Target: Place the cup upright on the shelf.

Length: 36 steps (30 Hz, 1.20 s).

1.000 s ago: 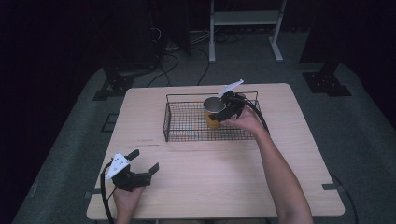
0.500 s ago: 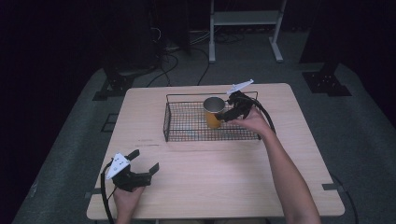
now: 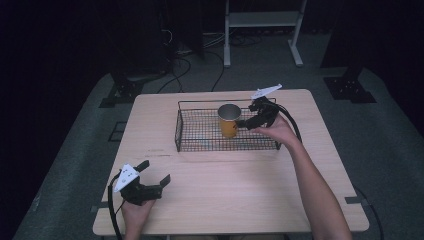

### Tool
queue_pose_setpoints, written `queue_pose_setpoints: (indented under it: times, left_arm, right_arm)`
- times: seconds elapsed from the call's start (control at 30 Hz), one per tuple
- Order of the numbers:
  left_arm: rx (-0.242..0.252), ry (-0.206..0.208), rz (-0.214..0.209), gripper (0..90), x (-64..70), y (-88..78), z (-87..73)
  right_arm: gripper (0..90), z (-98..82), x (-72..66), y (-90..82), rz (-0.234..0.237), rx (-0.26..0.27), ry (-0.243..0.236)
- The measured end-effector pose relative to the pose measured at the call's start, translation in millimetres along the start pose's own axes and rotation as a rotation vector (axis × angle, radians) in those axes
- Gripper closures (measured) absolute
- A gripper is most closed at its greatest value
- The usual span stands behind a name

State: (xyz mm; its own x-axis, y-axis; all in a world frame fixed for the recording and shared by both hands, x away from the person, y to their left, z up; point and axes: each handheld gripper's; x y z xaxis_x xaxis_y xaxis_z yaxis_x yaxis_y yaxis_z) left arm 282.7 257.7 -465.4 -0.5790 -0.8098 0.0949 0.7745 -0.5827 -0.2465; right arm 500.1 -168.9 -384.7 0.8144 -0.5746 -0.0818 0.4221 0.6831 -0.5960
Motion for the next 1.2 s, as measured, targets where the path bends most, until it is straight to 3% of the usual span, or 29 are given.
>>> queue_pose_setpoints:
  times: [0.13,0.2,0.57,0.77,1.2]
  left_arm:
    - [-0.005,0.001,0.002,0.0,-0.4,0.9,0.1]
    - [-0.004,-0.001,0.004,0.0,-0.6,0.7,0.1]
    - [-0.005,0.0,0.005,0.0,-0.5,0.5,0.0]
    - [-0.004,0.005,0.002,0.0,0.7,0.0,-0.2]
    - [-0.005,0.006,0.003,0.0,0.8,-0.1,-0.2]
  right_arm:
    - [1.3,-1.8,0.3,-4.1,0.011,0.007,0.011]
    - [6.4,-3.8,-0.1,-7.6,0.026,0.014,0.014]
    - [6.5,-7.4,-2.9,-23.2,0.04,0.054,0.003]
    - [6.5,-9.9,-6.5,-29.3,0.051,0.049,0.008]
    - [6.5,-6.0,-20.2,-43.5,0.069,0.07,-0.032]
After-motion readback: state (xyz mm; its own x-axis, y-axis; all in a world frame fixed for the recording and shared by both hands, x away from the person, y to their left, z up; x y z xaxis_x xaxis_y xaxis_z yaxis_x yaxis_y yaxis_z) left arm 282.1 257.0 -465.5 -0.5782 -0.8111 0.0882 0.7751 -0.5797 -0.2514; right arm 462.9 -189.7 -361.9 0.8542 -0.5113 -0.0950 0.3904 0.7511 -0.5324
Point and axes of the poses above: each handheld gripper's, and its own axes: y roughly forward along the jaws, z roughly out of its top, x roughly to its right, and after that the axes turned 1 degree about -y, right-handed
